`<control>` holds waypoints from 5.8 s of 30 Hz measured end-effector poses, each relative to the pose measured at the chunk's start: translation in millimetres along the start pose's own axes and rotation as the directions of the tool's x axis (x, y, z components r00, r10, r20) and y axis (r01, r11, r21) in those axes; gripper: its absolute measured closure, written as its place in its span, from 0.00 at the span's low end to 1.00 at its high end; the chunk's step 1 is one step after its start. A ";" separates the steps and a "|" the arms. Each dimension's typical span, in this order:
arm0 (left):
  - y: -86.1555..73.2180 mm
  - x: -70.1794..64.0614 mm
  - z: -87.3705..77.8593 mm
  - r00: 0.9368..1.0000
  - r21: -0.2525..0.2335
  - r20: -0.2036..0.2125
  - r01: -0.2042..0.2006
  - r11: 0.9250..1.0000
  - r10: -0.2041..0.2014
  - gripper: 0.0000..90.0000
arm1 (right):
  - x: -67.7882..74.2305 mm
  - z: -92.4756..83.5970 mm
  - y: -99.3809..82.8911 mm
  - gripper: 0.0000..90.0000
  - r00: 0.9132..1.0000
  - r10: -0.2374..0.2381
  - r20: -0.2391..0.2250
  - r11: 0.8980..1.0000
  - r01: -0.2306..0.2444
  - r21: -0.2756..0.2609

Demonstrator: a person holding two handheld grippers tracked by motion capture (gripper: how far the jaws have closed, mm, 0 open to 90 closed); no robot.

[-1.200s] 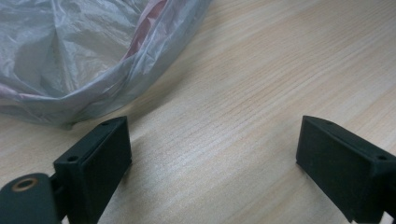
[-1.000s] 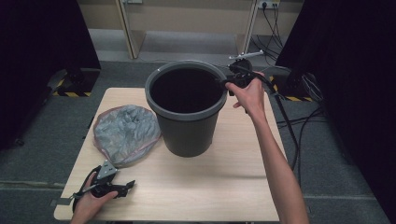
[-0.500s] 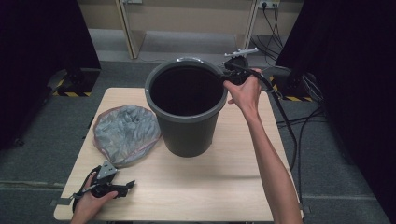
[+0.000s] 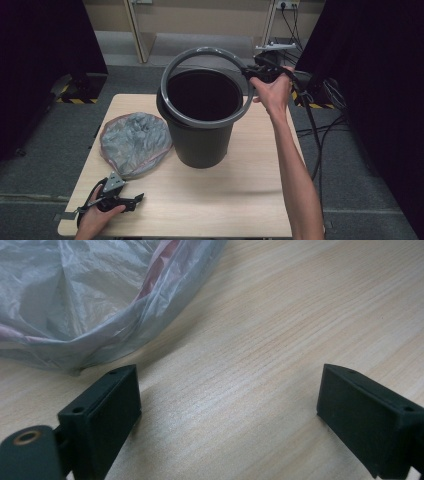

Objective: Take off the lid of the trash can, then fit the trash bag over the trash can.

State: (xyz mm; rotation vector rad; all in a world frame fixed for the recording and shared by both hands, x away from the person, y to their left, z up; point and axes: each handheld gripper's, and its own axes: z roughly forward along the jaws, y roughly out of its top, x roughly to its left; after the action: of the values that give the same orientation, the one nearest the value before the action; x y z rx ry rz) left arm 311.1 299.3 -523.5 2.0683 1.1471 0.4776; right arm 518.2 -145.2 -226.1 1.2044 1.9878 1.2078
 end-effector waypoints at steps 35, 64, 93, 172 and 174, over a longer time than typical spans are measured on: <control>0.1 0.4 0.1 1.000 0.000 -0.004 0.004 1.000 -0.004 0.11 | -170.1 -105.4 -111.4 0.87 0.946 0.286 0.150 0.958 -0.285 -0.028; 0.1 0.5 0.2 1.000 -0.001 -0.003 0.004 1.000 -0.004 0.11 | -172.0 -10.0 -225.8 0.87 0.936 0.190 0.297 0.934 -0.266 0.238; 0.1 0.5 0.1 1.000 0.000 -0.003 0.003 1.000 -0.003 0.11 | -179.1 22.1 -282.3 0.85 0.907 0.160 0.389 0.925 -0.275 0.263; -1.6 -3.7 -5.3 1.000 -0.030 -0.024 -0.021 0.999 0.020 0.16 | 12.7 7.9 -296.5 0.21 0.997 -0.031 -0.066 0.966 0.047 0.254; -1.5 -4.9 -10.3 1.000 -0.052 -0.025 -0.019 0.998 0.018 0.16 | 12.8 8.8 -296.6 0.21 0.997 -0.033 -0.067 0.966 0.049 0.253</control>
State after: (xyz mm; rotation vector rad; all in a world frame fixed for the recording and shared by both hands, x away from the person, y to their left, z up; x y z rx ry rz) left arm 301.3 299.9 -517.5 2.0345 1.1194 0.5378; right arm 394.0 -192.0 -491.7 1.2521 2.2566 1.0032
